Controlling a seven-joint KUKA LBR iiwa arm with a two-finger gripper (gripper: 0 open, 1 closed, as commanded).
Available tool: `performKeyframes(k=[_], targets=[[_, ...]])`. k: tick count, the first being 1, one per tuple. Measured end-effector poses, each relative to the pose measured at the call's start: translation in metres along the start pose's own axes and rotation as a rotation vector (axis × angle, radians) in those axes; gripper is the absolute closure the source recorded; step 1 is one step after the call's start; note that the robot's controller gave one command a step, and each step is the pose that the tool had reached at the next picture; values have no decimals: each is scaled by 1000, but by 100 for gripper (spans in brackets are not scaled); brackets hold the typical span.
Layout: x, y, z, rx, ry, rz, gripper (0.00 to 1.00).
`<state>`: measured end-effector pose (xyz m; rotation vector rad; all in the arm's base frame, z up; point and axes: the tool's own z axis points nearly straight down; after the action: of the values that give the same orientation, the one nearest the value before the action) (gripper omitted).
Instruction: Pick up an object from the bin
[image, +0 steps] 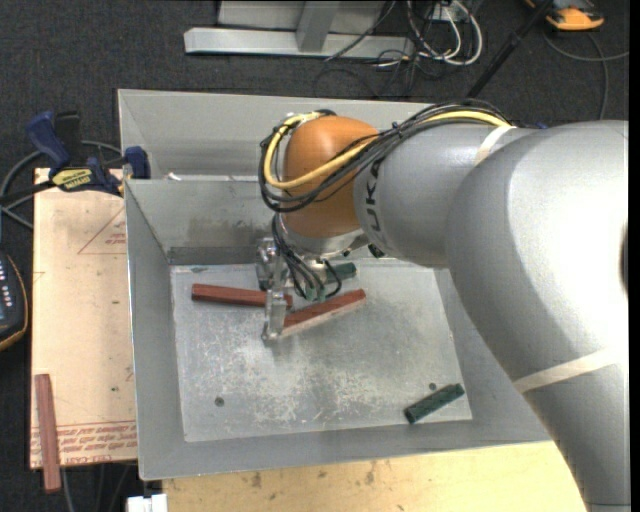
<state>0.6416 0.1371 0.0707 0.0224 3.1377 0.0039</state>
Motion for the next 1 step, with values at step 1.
performKeyframes(k=[1], targets=[[-1,0,-1,-1,-2,0,100]])
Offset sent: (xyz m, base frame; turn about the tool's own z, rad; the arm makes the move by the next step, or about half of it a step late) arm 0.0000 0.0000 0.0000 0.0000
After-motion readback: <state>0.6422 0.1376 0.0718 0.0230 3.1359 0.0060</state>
